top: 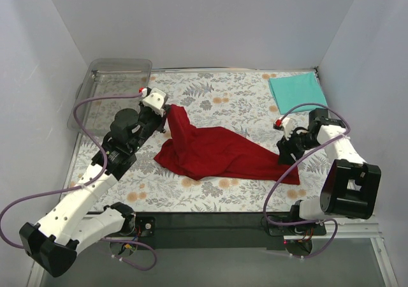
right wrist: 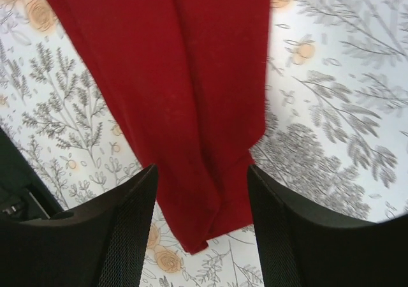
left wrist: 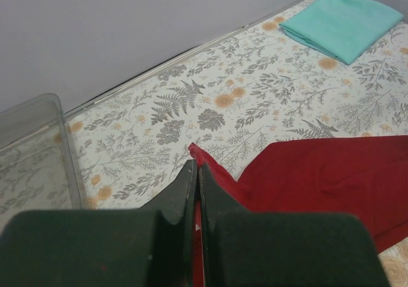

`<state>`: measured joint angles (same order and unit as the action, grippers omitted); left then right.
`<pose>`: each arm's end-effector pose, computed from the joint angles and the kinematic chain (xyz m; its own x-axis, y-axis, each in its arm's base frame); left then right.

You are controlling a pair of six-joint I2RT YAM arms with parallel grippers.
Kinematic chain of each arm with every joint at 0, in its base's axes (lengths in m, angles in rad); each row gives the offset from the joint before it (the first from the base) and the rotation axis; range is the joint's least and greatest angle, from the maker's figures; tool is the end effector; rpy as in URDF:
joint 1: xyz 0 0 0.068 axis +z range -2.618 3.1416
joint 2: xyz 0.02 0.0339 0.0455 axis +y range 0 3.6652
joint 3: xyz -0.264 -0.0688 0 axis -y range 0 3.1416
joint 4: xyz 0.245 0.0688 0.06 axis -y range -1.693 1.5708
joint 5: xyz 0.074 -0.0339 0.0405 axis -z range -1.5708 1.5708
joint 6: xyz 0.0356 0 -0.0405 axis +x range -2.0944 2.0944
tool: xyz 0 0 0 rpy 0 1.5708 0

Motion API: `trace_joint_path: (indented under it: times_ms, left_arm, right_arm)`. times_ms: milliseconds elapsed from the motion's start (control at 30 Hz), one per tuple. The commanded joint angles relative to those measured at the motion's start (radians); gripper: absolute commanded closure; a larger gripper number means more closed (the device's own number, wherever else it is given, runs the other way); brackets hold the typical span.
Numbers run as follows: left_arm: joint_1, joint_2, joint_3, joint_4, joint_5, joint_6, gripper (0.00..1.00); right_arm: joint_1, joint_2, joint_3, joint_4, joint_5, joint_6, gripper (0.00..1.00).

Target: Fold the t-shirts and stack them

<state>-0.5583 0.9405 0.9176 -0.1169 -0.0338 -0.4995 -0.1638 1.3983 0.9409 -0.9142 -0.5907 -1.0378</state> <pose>0.1866 -0.1151 0.3659 -0.3438 -0.3497 -0.8715 0.3832 0.7950 -0.4702 0.2415 -0.0198 0.2177 -0.5144 -0.6400 -0.5707 -0.8194 0.5632 0.1070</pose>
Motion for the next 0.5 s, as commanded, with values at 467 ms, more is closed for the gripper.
trace_joint_path:
  times_ms: [467]
  left_arm:
    - [0.005,-0.189,-0.029,-0.081,-0.015,-0.056,1.00]
  right_arm:
    - [0.190,0.044,-0.056,-0.035,-0.033,-0.033,0.74]
